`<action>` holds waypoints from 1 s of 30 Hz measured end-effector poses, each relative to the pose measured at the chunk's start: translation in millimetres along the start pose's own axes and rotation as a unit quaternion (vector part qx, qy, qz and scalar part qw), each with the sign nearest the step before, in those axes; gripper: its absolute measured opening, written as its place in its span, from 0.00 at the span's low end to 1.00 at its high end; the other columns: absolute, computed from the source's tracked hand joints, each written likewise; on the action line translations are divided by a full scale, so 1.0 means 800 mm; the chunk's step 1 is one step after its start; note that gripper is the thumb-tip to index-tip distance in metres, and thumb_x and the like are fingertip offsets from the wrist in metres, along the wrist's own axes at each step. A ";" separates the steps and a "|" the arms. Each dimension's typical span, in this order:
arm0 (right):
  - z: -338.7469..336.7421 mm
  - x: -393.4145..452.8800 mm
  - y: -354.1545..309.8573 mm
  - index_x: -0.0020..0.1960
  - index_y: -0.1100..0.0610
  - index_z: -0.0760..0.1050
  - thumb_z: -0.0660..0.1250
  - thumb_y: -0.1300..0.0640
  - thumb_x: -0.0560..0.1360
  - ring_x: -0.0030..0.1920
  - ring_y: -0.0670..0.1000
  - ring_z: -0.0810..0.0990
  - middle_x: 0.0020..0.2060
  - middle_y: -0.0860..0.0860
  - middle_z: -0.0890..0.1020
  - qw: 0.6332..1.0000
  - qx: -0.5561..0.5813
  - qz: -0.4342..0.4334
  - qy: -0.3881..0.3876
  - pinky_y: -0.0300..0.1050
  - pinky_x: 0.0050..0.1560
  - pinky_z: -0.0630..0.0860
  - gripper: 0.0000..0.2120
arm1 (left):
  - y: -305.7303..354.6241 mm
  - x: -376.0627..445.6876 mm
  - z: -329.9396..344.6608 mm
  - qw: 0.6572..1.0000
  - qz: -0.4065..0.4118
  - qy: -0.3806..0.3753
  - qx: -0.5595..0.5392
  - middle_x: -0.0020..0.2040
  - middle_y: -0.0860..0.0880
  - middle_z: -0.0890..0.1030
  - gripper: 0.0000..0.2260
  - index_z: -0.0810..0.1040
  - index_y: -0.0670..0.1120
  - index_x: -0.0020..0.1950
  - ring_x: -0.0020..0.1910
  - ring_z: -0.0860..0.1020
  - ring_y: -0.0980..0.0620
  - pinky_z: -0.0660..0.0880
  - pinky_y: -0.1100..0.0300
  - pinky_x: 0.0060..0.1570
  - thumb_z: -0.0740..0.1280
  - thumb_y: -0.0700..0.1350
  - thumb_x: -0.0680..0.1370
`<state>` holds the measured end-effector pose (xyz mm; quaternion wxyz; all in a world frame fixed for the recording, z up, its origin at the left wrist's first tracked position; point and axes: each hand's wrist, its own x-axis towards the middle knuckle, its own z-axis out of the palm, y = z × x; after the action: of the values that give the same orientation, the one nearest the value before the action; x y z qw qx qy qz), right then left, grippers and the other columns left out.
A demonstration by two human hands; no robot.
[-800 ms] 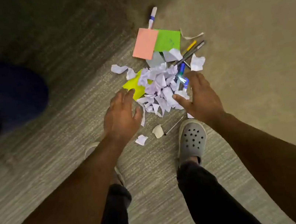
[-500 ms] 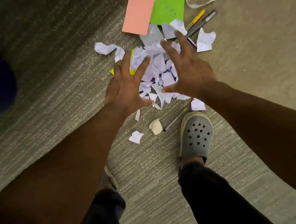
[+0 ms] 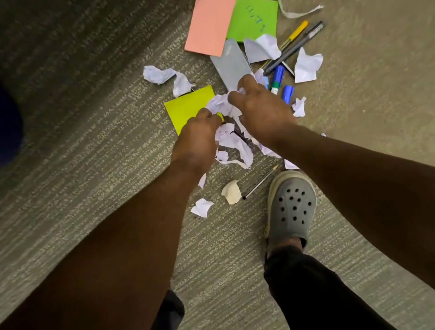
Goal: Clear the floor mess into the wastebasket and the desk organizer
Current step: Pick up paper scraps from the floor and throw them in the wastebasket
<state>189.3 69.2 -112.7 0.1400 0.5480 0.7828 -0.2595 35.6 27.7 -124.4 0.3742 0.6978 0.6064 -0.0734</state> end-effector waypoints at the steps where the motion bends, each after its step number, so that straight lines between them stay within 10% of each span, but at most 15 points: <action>1: -0.002 0.002 0.001 0.59 0.59 0.72 0.62 0.67 0.74 0.53 0.62 0.75 0.60 0.60 0.70 1.000 0.005 0.002 0.001 0.50 0.35 0.68 0.14 | -0.003 -0.002 -0.001 0.999 -0.011 0.021 -0.042 0.61 0.40 0.75 0.16 0.77 0.41 0.61 0.55 0.76 0.38 0.73 0.46 0.55 0.69 0.35 0.73; 6: -0.026 -0.010 0.004 0.51 0.58 0.78 0.67 0.65 0.69 0.49 0.60 0.78 0.52 0.59 0.78 0.978 0.171 0.085 0.086 0.49 0.48 0.72 0.12 | 0.001 -0.025 -0.024 0.950 -0.134 0.135 -0.247 0.48 0.44 0.83 0.11 0.82 0.43 0.52 0.42 0.79 0.47 0.70 0.64 0.43 0.75 0.40 0.71; 17: -0.170 -0.058 -0.145 0.45 0.49 0.80 0.71 0.58 0.71 0.36 0.41 0.76 0.41 0.44 0.82 0.901 0.386 0.147 0.136 0.26 0.39 0.69 0.05 | -0.005 -0.188 -0.221 0.723 -0.223 0.299 -0.581 0.43 0.53 0.85 0.11 0.79 0.52 0.47 0.42 0.81 0.54 0.79 0.57 0.44 0.75 0.37 0.72; 25: -0.288 -0.019 -0.399 0.45 0.54 0.82 0.72 0.63 0.69 0.44 0.46 0.81 0.45 0.51 0.83 0.857 0.490 -0.048 0.153 0.41 0.48 0.76 0.07 | -0.129 -0.315 -0.381 0.658 -0.262 0.527 -0.469 0.45 0.52 0.82 0.09 0.76 0.51 0.47 0.44 0.81 0.57 0.78 0.60 0.49 0.72 0.40 0.74; 30: -0.287 0.021 -0.526 0.50 0.55 0.80 0.71 0.63 0.67 0.43 0.46 0.76 0.47 0.51 0.78 0.899 0.386 -0.161 0.127 0.28 0.39 0.68 0.12 | -0.225 -0.343 -0.415 0.647 -0.341 0.568 -0.377 0.43 0.58 0.80 0.09 0.75 0.51 0.50 0.40 0.79 0.62 0.78 0.64 0.48 0.72 0.44 0.73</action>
<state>-193.4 99.3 175.0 -0.2272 0.4537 0.7100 -0.4883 -313.1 10.5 185.5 0.1353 0.1452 0.8707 0.4500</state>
